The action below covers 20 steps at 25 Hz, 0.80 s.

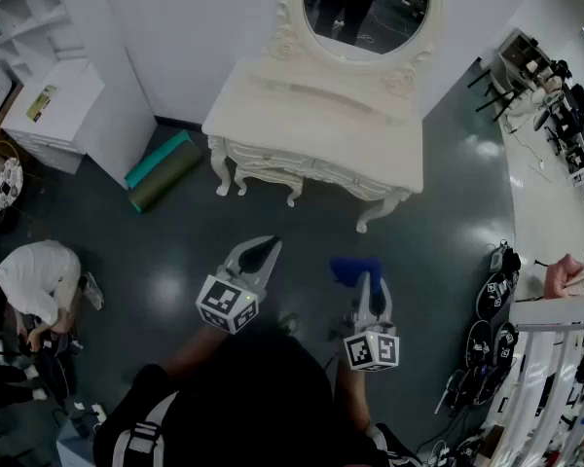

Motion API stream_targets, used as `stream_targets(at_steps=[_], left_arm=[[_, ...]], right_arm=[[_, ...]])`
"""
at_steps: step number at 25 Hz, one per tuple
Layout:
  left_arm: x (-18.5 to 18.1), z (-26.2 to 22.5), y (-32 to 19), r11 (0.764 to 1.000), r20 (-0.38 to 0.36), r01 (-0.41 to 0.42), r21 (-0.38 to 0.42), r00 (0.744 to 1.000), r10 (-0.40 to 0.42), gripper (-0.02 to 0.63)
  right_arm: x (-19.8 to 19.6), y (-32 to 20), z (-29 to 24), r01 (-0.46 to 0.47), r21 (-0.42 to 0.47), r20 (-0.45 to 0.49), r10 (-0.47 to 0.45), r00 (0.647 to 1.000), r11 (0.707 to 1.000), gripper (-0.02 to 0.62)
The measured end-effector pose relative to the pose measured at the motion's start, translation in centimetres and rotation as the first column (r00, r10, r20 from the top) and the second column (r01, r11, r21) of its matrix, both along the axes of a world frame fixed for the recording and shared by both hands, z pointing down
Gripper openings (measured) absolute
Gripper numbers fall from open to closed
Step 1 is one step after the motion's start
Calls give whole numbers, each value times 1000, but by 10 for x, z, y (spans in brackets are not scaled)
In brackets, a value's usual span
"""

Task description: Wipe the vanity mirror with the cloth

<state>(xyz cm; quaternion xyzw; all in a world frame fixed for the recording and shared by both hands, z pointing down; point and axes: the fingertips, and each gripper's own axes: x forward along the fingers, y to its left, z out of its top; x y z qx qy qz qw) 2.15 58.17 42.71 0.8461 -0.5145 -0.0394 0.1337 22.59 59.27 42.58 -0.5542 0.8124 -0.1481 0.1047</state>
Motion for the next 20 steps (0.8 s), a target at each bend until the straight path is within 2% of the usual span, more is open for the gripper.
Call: stream_targets(at_steps=[20], left_arm=[[12, -2, -1, 1000, 6, 2, -6, 1000, -2, 9]], right_arm=[[11, -6, 1, -3, 6, 28, 3, 1000, 1000, 41]])
